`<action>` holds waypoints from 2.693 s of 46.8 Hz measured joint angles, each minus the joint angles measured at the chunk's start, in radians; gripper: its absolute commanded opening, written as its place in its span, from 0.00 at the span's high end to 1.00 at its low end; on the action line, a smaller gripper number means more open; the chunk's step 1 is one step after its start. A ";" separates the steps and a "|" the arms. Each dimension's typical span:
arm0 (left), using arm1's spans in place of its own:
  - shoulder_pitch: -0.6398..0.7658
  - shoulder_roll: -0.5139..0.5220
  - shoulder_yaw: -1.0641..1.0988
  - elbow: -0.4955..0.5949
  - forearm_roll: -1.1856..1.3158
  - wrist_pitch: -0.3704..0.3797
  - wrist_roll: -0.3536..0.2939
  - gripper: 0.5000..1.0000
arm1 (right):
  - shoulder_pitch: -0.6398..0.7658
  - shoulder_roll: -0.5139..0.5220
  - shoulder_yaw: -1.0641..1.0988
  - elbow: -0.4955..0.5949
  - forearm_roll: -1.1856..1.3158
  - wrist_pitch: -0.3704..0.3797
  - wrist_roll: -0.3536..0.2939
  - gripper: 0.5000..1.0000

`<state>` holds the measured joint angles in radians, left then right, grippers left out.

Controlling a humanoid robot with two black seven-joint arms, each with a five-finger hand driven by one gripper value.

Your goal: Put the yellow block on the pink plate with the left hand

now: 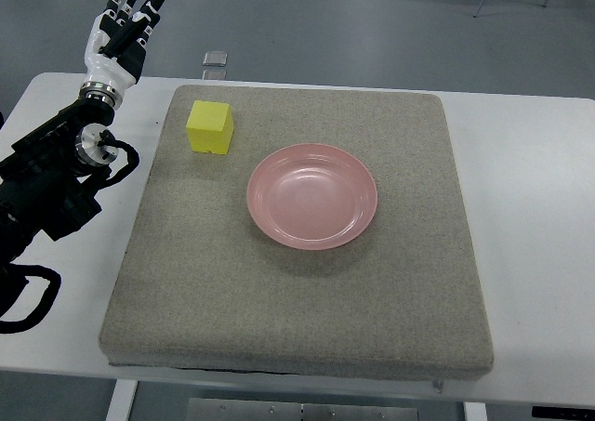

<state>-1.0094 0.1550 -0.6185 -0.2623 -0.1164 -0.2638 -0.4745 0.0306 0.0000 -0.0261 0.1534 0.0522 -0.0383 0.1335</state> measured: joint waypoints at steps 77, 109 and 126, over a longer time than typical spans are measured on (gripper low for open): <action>-0.162 0.306 0.634 -0.525 0.333 0.192 0.222 0.03 | 0.000 0.000 0.000 0.000 0.000 0.000 0.000 0.15; -0.332 0.399 0.651 -0.541 1.224 0.005 0.199 0.05 | 0.000 0.000 0.000 0.000 0.000 0.000 0.000 0.15; -0.290 0.367 0.654 -0.493 1.303 0.025 0.168 0.05 | 0.000 0.000 0.000 0.000 0.000 0.000 0.000 0.15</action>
<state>-1.2993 0.5216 0.0352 -0.7554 1.1868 -0.2387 -0.3069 0.0307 0.0000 -0.0261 0.1534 0.0521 -0.0383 0.1335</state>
